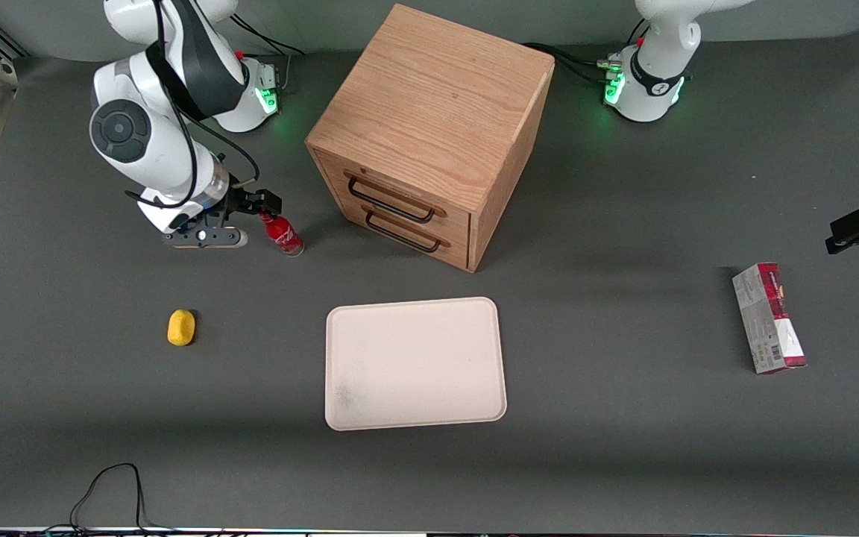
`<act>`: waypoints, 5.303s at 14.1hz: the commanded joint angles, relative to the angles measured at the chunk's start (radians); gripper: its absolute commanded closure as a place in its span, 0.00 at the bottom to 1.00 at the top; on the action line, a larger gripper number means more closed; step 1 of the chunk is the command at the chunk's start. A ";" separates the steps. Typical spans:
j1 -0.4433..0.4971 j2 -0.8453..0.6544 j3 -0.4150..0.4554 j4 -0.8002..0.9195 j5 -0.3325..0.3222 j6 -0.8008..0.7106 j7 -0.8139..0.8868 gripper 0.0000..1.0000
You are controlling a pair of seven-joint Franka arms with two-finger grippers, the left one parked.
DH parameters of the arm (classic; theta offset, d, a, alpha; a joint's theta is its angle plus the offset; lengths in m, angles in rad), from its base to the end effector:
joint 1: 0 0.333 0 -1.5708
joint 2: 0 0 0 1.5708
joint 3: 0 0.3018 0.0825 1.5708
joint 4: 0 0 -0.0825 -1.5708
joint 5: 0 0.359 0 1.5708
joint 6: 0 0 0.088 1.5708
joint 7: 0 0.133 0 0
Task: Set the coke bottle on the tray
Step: 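Lower the right gripper and close it around the bottle's cap end, then lift the bottle and carry it with the right gripper to the tray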
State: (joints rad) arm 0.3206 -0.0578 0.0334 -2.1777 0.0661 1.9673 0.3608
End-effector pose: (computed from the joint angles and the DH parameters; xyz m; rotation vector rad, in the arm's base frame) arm 0.4492 0.1723 0.3774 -3.1306 0.0582 0.2555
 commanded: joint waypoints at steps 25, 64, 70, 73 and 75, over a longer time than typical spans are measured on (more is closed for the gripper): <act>0.044 -0.014 -0.010 -0.226 -0.002 0.220 0.006 0.06; 0.044 0.495 -0.124 1.101 0.047 -0.719 0.096 1.00; 0.072 0.642 -0.017 1.176 0.043 -0.602 0.285 1.00; 0.077 0.694 -0.017 1.171 0.041 -0.556 0.288 1.00; 0.084 0.723 -0.017 1.161 0.037 -0.527 0.287 1.00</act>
State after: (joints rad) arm 0.3975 0.6275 0.0177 -1.0578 0.1000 1.4286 0.6205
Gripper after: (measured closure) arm 0.687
